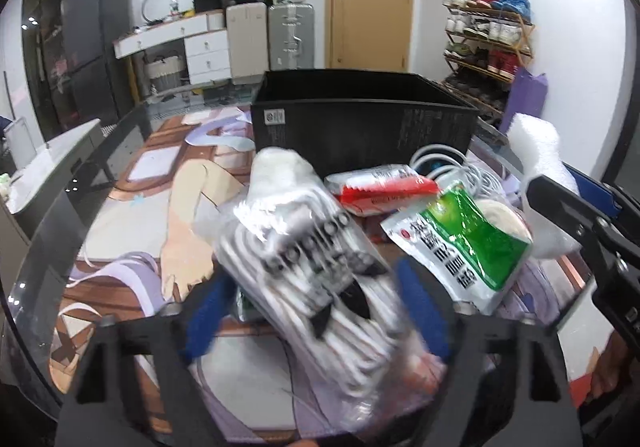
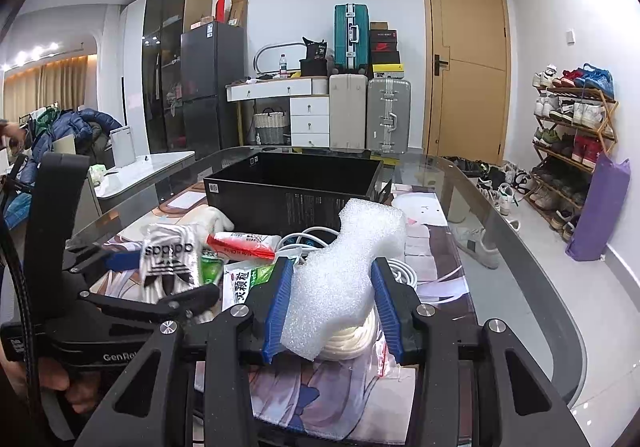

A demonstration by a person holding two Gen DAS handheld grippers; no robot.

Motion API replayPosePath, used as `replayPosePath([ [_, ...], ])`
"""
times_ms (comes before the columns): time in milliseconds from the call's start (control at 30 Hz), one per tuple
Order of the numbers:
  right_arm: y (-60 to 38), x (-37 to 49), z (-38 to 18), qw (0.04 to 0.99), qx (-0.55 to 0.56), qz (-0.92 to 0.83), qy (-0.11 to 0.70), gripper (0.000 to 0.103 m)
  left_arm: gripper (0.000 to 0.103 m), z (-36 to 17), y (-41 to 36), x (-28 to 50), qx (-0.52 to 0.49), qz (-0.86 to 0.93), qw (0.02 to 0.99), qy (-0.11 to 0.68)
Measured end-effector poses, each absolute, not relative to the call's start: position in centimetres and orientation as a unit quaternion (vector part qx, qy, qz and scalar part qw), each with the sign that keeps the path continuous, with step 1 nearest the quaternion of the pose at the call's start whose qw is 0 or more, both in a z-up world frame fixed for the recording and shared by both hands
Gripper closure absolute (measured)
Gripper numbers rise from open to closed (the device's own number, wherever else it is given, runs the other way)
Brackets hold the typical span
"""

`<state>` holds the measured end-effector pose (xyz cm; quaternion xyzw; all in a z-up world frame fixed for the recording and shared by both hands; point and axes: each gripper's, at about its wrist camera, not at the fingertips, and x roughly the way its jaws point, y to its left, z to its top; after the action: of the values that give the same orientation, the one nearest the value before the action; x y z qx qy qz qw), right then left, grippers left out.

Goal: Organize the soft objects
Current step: 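Grasp the bagged white Adidas socks with the left gripper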

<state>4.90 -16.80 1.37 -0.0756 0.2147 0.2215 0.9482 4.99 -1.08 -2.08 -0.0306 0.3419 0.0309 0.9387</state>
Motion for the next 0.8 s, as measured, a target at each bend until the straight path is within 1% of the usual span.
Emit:
replayPosePath([
  [67,-16.8,4.9,1.3,0.948,-0.076,0.222,0.215,0.062,0.043,-1.9,-0.9,4.6,-0.031,0.024,0.939,0.341],
  [100,-16.7,4.9,1.3,0.948,-0.077,0.222,0.215,0.062,0.045,-1.8,-0.8,4.4,-0.032,0.019,0.939,0.341],
  [167,-16.6,4.8,1.4,0.948,-0.078,0.223,0.213,0.062,0.054,-1.7,-0.6,3.8,-0.033,0.014,0.941,0.337],
  [267,-16.5,4.7,1.4,0.948,-0.081,0.223,0.211,0.062,0.059,-1.5,-0.3,3.1,-0.028,0.014,0.943,0.332],
  [333,-16.4,4.6,1.4,0.948,-0.082,0.224,0.211,0.062,0.061,-1.2,0.0,2.7,-0.029,0.013,0.943,0.33],
  [433,-16.4,4.5,1.4,0.948,-0.085,0.225,0.209,0.062,0.067,-0.6,0.3,1.8,-0.034,0.005,0.95,0.311],
  [567,-16.3,4.3,1.5,0.948,-0.087,0.227,0.204,0.062,0.07,0.1,0.5,1.3,-0.032,-0.009,0.954,0.299],
  [800,-16.2,4.4,1.7,0.945,-0.087,0.24,0.205,0.062,0.071,1.8,1.1,1.2,-0.045,-0.026,0.958,0.283],
])
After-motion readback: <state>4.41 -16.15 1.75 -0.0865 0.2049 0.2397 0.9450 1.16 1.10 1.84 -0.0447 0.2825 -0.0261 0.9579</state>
